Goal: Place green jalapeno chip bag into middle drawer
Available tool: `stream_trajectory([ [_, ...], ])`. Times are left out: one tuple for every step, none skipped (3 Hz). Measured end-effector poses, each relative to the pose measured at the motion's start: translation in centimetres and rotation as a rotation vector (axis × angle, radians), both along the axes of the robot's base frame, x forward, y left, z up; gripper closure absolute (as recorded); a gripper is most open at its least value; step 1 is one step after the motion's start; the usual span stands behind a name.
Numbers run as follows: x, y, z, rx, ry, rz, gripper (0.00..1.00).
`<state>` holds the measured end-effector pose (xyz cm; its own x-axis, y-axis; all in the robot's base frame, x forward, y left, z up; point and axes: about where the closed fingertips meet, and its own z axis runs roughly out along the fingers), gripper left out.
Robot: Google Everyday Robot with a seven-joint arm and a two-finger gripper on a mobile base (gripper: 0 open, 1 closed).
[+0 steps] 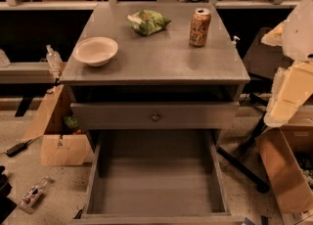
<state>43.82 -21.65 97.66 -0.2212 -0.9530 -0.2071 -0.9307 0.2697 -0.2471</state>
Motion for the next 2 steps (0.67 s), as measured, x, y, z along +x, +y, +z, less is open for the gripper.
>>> stream_trajectory([
  [0.0, 0.0, 0.0, 0.0, 0.0, 0.0, 0.0],
  [2.4, 2.2, -0.3, 0.025, -0.058, 0.057, 0.0],
])
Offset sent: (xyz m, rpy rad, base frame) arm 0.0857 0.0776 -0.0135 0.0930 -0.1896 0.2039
